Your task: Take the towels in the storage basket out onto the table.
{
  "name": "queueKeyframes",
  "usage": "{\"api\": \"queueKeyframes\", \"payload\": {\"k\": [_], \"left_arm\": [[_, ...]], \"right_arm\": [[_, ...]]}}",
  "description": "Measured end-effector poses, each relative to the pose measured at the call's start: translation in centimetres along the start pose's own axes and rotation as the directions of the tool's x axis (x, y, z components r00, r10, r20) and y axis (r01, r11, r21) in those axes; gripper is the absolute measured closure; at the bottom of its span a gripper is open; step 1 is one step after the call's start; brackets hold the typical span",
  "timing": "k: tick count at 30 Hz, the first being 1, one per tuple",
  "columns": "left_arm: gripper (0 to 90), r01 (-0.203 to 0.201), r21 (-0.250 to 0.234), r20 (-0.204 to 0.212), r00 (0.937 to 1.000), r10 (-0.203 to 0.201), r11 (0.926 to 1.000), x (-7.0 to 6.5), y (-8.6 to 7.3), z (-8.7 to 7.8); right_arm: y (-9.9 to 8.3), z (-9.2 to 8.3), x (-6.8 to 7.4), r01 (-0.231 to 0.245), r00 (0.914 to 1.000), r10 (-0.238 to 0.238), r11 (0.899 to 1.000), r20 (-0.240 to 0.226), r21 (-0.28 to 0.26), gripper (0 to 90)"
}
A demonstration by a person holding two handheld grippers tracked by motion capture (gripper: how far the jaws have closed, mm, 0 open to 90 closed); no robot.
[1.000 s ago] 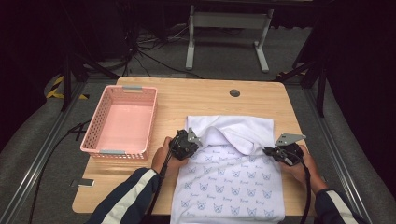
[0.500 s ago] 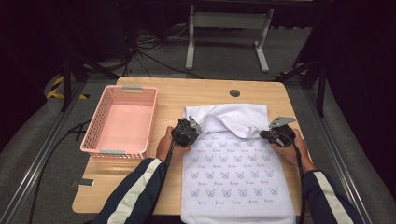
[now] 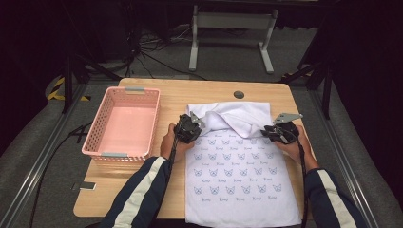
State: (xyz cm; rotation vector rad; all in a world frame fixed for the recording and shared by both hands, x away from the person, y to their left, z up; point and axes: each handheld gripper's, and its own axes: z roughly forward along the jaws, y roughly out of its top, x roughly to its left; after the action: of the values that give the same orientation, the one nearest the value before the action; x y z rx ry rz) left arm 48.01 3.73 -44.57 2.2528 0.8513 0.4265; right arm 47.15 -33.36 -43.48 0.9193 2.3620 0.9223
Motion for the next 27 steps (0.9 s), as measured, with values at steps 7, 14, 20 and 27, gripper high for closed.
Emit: {"api": "queueKeyframes", "payload": {"k": [7,14,20,27], "left_arm": [[86.2,-0.031,0.002,-0.001,0.9995,0.031,0.9995,-0.2,0.4,-0.1],[86.3,-0.031,0.008,-0.001,0.9995,0.031,0.9995,-0.2,0.4,-0.2],[86.3,-0.032,-0.016,-0.001,0.9995,0.032,0.9994,-0.2,0.4,-1.1],[86.3,-0.065,-0.066,0.025,0.9975,0.066,0.9958,-1.2,0.7,-3.2]], "right_arm": [[1.7,1.3,1.6,0.085,0.9952,-0.082,0.995,-0.053,0.046,48.8],[1.5,1.8,1.5,0.048,0.9957,-0.044,0.998,-0.082,0.044,83.3],[1.6,0.4,1.4,0.044,0.9951,-0.042,0.999,-0.090,0.026,89.8],[1.4,-2.7,1.3,0.030,0.9952,-0.034,0.998,-0.091,-0.049,90.0]]}}
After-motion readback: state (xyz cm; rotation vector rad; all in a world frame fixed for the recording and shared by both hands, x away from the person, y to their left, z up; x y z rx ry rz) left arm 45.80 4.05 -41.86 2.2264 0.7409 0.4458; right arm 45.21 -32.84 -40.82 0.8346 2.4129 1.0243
